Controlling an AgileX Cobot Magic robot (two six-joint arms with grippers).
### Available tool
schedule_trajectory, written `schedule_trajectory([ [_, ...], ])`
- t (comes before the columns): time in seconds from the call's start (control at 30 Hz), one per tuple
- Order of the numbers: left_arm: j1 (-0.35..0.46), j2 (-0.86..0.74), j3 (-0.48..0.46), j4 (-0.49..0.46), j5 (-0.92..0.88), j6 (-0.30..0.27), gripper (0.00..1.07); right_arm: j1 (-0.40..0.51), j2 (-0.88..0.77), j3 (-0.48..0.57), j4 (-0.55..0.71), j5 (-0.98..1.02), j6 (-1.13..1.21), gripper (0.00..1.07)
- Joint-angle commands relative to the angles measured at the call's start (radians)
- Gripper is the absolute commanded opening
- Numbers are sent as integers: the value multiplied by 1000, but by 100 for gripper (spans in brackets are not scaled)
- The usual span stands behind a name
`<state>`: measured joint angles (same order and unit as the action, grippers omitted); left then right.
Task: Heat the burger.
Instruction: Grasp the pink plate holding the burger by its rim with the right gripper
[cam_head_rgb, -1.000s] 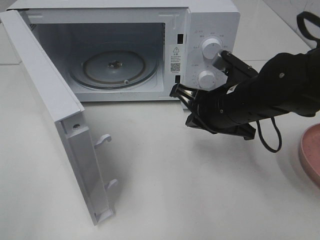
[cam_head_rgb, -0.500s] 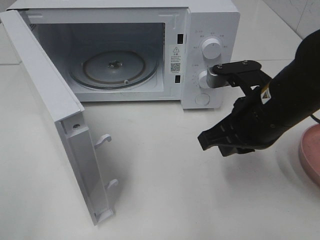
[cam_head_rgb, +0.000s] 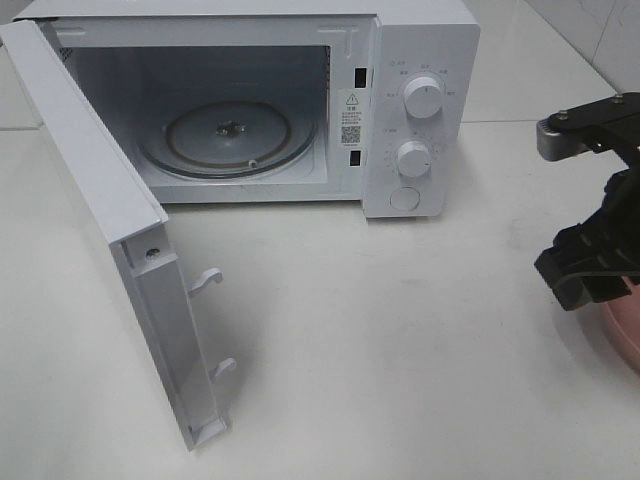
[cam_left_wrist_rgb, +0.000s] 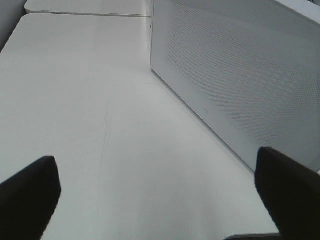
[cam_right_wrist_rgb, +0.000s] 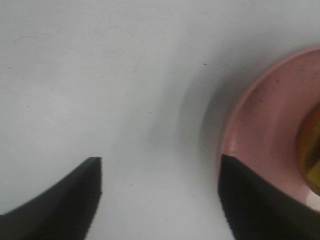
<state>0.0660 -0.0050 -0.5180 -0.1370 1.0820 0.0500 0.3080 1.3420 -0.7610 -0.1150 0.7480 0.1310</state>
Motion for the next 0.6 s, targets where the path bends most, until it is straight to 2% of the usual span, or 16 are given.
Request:
schedule_trajectory([
  [0.03,-3,-17,1,-4,-11,-2,98,-39,-7,-1,-53,14,-11,90],
  [0.07,-3,-17,1,-4,-11,-2,98,-57,-7,-1,-74,13,-11,100],
  [0.1,-3,-17,1,-4,-11,-2,98,-68,-7,-1,-86,13,-13,102],
  [0.33,-3,-17,1,-4,-11,-2,98,-103,43,0,-84,17,-41,101],
  [0.5,-3,-17,1,-4,-11,-2,98,-177,143,0,-83,3,-63,100],
  [0.6,-3,-17,1,-4,-11,-2,98,-183,156,0,-82,-4,-64,99],
])
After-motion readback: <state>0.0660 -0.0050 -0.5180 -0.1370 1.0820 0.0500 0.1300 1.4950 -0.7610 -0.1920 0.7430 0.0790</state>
